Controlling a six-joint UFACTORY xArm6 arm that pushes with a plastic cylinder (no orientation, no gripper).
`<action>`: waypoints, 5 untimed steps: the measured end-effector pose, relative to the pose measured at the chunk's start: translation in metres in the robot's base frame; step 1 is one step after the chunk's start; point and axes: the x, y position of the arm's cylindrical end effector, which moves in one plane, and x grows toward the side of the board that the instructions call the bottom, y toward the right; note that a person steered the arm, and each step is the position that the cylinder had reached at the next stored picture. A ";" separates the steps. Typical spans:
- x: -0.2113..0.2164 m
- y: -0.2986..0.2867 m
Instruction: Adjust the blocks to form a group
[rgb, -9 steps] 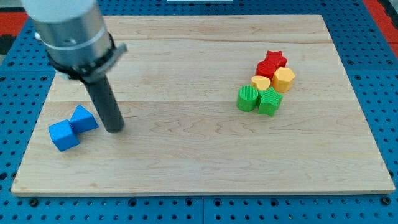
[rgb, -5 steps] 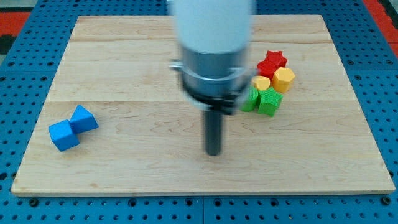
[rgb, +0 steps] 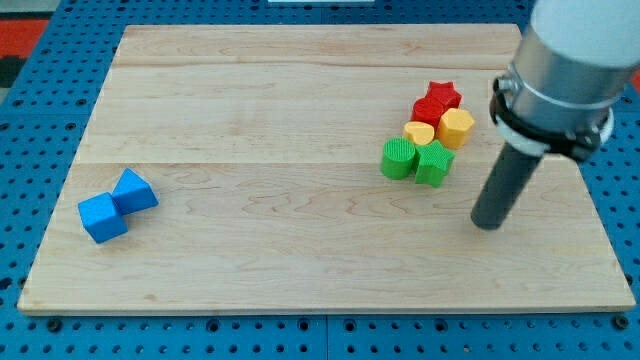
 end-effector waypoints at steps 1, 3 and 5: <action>-0.046 -0.015; -0.108 0.001; -0.175 0.017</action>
